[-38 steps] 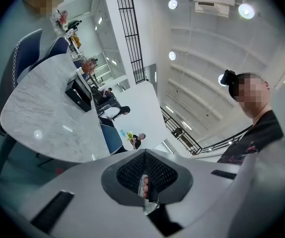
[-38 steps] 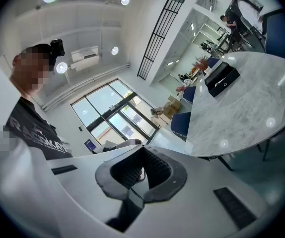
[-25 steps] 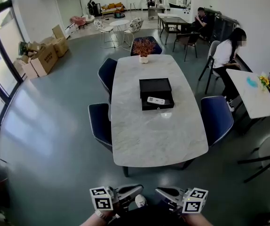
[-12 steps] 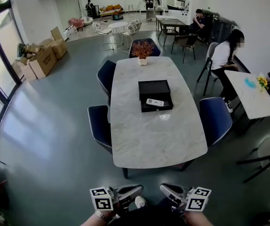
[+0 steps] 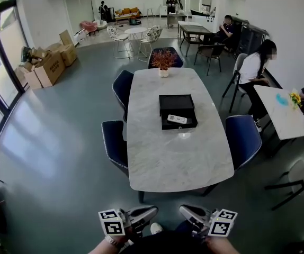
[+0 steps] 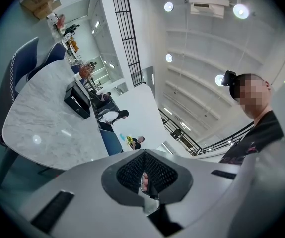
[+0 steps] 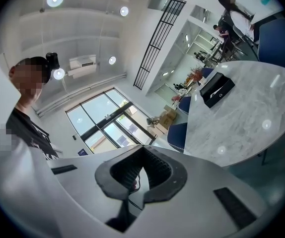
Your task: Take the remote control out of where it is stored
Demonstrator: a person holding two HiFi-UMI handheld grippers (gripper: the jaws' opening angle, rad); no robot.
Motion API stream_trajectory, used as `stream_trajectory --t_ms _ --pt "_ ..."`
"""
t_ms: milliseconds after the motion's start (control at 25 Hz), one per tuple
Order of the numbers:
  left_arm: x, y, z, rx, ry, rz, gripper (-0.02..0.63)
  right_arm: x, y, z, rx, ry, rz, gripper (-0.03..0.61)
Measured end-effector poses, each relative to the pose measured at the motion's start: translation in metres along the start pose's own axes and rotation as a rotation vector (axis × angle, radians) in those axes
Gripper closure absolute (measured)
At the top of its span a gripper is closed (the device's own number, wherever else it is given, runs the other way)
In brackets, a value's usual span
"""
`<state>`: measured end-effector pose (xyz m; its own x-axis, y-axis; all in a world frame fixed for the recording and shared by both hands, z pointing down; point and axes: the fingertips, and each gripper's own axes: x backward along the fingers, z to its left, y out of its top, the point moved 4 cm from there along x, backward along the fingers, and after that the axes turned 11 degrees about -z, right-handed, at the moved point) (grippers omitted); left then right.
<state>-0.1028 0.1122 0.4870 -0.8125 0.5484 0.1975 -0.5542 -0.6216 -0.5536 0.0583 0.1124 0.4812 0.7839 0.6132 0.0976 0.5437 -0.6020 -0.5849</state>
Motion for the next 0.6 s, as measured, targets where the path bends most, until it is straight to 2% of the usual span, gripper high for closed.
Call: stream_trajectory --t_ms 280,600 --pt "0.004 0.007 0.006 -0.005 0.029 -0.023 0.609 -0.012 0.009 -0.011 -0.022 -0.009 0.007 0.569" --pt "-0.005 0.023 0.015 -0.029 0.104 -0.111 0.609 -0.042 0.039 -0.034 -0.033 0.054 0.077 0.569"
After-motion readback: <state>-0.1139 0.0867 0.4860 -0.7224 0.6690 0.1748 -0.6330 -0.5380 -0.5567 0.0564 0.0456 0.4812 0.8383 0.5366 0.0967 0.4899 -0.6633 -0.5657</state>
